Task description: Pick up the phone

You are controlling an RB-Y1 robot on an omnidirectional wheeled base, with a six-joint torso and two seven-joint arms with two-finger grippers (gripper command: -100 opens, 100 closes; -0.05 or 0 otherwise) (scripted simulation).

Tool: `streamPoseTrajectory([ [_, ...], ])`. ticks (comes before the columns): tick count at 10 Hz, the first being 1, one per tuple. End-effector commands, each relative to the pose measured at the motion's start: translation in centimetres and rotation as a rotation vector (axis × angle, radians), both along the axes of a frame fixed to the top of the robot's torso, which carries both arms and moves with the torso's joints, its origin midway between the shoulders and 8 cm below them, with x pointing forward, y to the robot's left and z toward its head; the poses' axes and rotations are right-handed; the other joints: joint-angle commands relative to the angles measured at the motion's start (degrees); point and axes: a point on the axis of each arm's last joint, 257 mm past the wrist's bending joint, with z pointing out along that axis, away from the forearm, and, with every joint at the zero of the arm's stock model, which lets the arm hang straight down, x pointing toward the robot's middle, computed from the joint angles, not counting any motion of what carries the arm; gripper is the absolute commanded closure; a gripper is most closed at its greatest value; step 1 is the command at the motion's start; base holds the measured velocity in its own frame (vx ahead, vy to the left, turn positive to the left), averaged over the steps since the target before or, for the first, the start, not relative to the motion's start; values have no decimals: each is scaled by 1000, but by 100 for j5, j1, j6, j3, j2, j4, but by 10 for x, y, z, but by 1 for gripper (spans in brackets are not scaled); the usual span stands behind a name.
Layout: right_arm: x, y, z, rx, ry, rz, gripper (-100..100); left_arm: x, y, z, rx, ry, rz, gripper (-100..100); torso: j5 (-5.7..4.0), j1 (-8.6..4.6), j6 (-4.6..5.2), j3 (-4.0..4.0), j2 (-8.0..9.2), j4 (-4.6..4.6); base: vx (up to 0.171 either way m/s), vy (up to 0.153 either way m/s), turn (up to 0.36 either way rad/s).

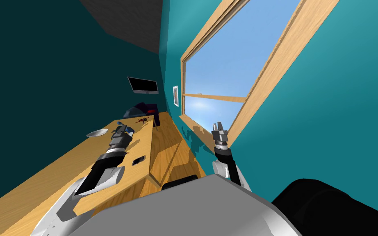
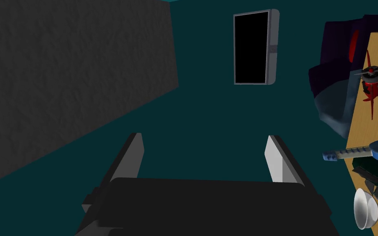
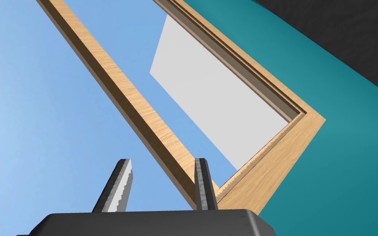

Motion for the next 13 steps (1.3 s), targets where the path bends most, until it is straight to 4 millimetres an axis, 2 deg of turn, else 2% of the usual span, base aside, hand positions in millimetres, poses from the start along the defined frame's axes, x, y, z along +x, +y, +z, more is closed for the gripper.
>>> streamPoseTrajectory([
  [1, 0, 0, 0, 0, 0, 0, 0, 11, 23, -10, -5, 47, 41, -100, 0, 0, 0, 0, 0, 0, 30, -72, 7],
  [2, 0, 0, 0, 0, 0, 0, 0, 13, 28, -22, -14, 81, 52, -100, -1, -7, 1, -2, -4, 0, 26, -58, 8],
  [3, 0, 0, 0, 0, 0, 0, 0, 21, 43, -20, -15, 96, 79, -100, -1, -3, 1, -2, -3, -1, 21, -60, 7],
  [4, 0, 0, 0, 0, 0, 0, 0, 23, 50, -39, -29, 143, 94, -100, -1, -3, 1, -2, -3, 0, 28, -43, 5],
  [5, 0, 0, 0, 0, 0, 0, 0, 30, 67, -43, -36, 168, 124, -100, 0, 2, 0, -2, -4, -1, 44, -46, 8],
  [6, 0, 0, 0, 0, 0, 0, 0, 31, 72, -58, -48, 207, 136, -100, 0, 1, 0, -4, -8, -1, 37, -43, 8],
  [7, 0, 0, 0, 0, 0, 0, 0, 37, 88, -61, -57, 229, 164, -100, 1, 4, 0, -4, -7, -2, 36, -47, 15],
  [8, 0, 0, 0, 0, 0, 0, 0, 37, 93, -76, -69, 269, 176, -100, 0, 2, 0, -4, -8, -1, 30, -46, 7],
  [9, 0, 0, 0, 0, 0, 0, 0, 43, 108, -81, -81, 293, 203, -100, 1, 2, 0, -3, -5, -1, 30, -57, 14],
  [10, 0, 0, 0, 0, 0, 0, 0, 42, 112, -96, -93, 332, 214, -100, 0, -1, 0, -3, -5, -1, 29, -43, 11],
  [11, 0, 0, 0, 0, 0, 0, 0, 41, 113, -98, -96, 340, 217, -100, 0, 2, 0, -3, -5, -1, 20, -15, -2],
  [12, 0, 0, 0, 0, 0, 0, 0, 45, 128, -111, -116, 384, 246, -100, 2, 11, 0, 0, 0, 0, 32, -27, 18],
  [13, 0, 0, 0, 0, 0, 0, 0, 44, 131, -119, -124, 408, 253, -100, 2, 10, -1, -2, -3, 0, 36, -27, 15],
])
